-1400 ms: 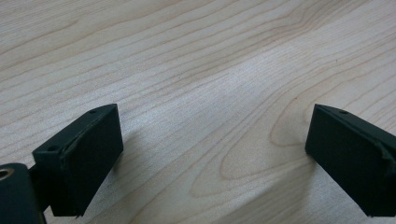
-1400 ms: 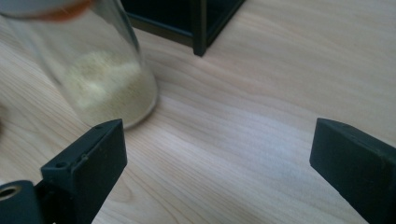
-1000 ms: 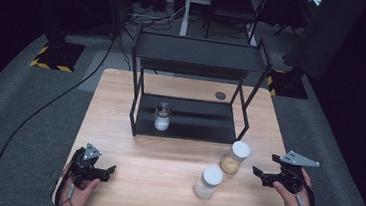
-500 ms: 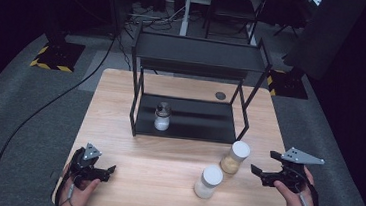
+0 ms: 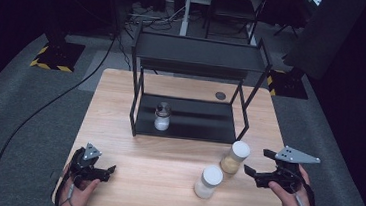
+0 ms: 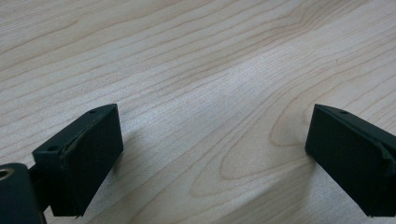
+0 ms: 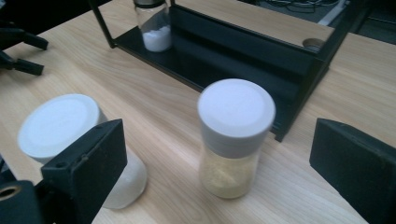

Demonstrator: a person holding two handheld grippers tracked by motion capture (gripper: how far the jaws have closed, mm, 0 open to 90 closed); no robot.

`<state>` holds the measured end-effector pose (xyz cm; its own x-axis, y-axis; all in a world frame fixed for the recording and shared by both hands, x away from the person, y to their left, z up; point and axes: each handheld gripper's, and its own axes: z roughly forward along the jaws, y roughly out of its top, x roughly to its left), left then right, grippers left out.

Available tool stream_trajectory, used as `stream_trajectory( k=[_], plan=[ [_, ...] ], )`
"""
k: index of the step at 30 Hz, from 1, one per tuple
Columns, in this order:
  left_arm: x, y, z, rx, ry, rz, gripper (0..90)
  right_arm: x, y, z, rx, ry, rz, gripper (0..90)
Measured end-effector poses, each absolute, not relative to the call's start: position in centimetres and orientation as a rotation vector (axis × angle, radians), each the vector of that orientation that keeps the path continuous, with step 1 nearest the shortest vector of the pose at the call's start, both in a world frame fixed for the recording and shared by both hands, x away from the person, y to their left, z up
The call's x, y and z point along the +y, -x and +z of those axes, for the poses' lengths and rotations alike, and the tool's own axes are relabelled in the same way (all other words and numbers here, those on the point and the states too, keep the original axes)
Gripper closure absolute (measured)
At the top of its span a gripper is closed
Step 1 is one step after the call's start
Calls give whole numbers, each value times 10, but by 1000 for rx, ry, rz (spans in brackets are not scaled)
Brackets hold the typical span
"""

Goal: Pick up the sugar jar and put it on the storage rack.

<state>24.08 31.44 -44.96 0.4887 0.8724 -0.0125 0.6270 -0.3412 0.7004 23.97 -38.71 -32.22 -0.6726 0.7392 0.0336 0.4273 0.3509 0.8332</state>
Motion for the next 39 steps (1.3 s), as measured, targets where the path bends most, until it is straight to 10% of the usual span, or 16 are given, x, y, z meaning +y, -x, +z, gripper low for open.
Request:
stream_trajectory(
  k=[39],
  plan=[
    [314, -241, -450, 1230, -2087, 488, 35, -313, -238, -329, 2404, -822, 1345, 41]
  ],
)
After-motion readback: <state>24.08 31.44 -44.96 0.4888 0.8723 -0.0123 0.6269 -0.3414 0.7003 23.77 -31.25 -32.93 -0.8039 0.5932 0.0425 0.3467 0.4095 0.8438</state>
